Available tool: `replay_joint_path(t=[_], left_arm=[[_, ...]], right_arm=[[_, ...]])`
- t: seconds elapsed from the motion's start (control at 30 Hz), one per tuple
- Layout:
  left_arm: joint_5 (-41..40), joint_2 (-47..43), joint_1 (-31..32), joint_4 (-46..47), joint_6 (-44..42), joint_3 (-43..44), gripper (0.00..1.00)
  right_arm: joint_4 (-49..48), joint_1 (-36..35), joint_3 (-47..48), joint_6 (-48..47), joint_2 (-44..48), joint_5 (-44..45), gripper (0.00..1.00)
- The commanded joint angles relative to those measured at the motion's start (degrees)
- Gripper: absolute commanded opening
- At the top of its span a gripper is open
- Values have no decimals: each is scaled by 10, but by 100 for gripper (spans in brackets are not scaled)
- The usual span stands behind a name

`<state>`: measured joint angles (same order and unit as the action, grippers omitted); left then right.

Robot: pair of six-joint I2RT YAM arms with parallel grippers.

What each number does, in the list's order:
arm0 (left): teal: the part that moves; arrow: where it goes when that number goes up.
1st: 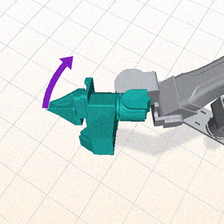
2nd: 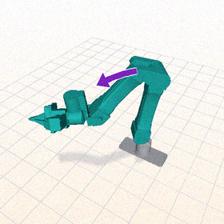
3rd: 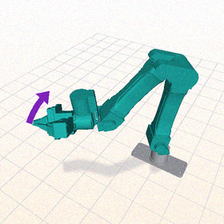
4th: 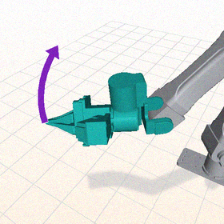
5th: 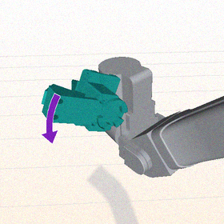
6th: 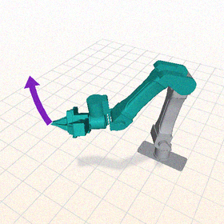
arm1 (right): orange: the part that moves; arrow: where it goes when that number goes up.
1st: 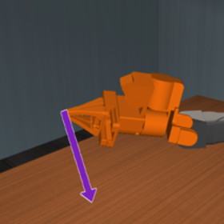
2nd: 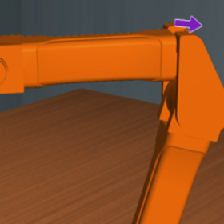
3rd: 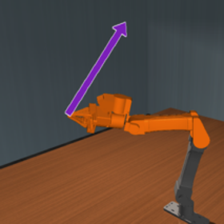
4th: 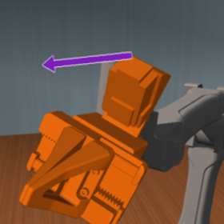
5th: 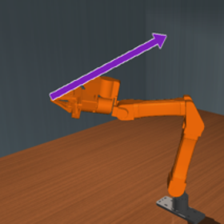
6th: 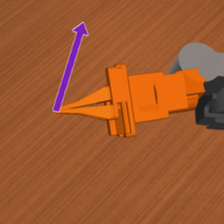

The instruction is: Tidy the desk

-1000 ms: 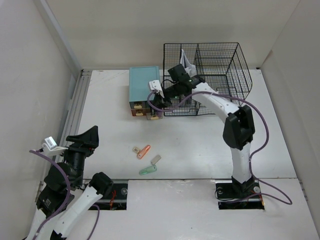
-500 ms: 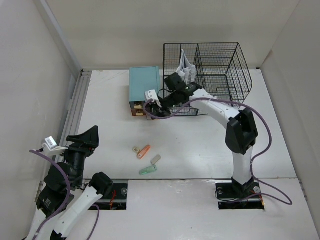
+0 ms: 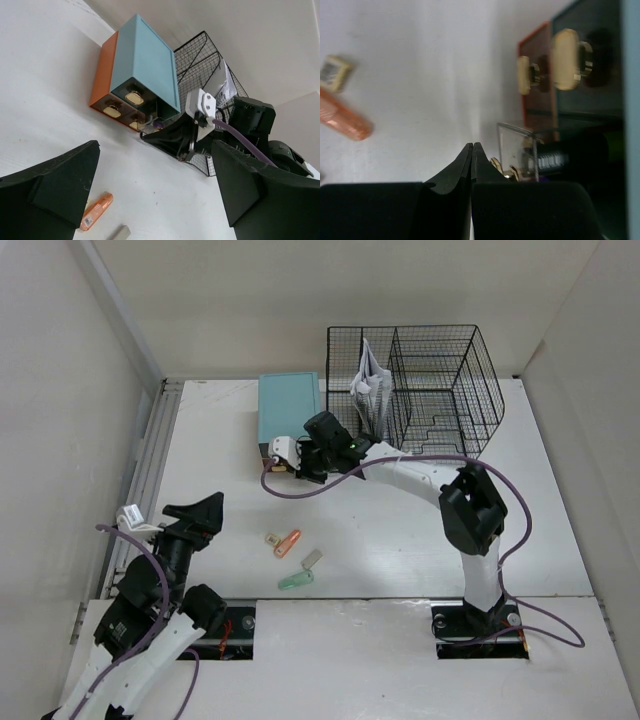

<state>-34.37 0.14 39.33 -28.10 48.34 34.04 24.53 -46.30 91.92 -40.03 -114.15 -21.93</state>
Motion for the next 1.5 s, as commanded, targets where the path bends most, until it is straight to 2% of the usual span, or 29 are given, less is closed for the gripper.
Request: replay_joint_path(t=[0.0, 0.27, 0.47, 0.57, 0.6, 0.67, 0.7, 0.73, 0.77, 0.8, 0.83, 0.9, 0.97, 1.03, 1.1, 1.2, 1.27, 1.3, 1.33, 1.37, 1.47], left_arm=[[12, -88, 1, 44, 11, -11, 94], [31, -77, 1, 71, 29, -40, 96], [42, -57, 1, 102, 41, -77, 96], [50, -45, 1, 116, 47, -101, 90], [50, -44, 1, 122, 47, -108, 88], [56, -37, 1, 134, 47, -129, 78], [62, -19, 1, 152, 47, -136, 73], [62, -11, 1, 163, 47, -152, 68], [68, -2, 1, 175, 47, -162, 61], [76, 8, 1, 209, 47, -172, 58], [81, 33, 1, 231, 47, -181, 58], [86, 66, 1, 277, 47, -209, 57], [95, 128, 1, 354, 56, -222, 57], [112, 201, -6, 427, 65, -229, 67], [141, 258, -28, 484, 65, -234, 76], [192, 379, -65, 555, 63, -214, 83], [208, 432, -79, 580, 56, -182, 83], [214, 475, -91, 594, 56, -176, 83], [219, 494, -99, 608, 56, -167, 83], [225, 513, -107, 619, 56, -162, 80], [257, 587, -137, 661, 56, -145, 76]], right_arm=[[-89, 2, 13, 42, 12, 114, 0], [-89, -5, 87, 42, -56, 215, 0], [-89, 2, 128, 42, -85, 245, 0], [-74, 7, 107, 36, -58, 198, 0], [-74, 7, 93, 27, -42, 142, 1], [-56, 7, 55, 18, -4, 92, 9], [-56, 7, 42, 18, 38, 71, 16], [-56, 7, 32, 18, 59, 71, 45], [-56, 7, 8, 18, 81, 83, 65], [-69, 2, -8, 18, 130, 94, 89], [-83, 2, -26, 18, 155, 122, 100], [-103, 2, -59, 18, 197, 138, 100], [-120, 9, -75, 56, 243, 151, 100], [-121, 15, -82, 95, 271, 145, 100], [-114, 38, -89, 110, 285, 97, 98], [-106, 78, -102, 146, 308, 18, 85], [-113, 102, -118, 165, 328, -27, 72], [-119, 123, -126, 173, 335, -69, 64], [-127, 132, -133, 178, 342, -69, 43], [-133, 137, -140, 178, 349, -69, 35], [-133, 162, -146, 191, 371, -86, 30]])
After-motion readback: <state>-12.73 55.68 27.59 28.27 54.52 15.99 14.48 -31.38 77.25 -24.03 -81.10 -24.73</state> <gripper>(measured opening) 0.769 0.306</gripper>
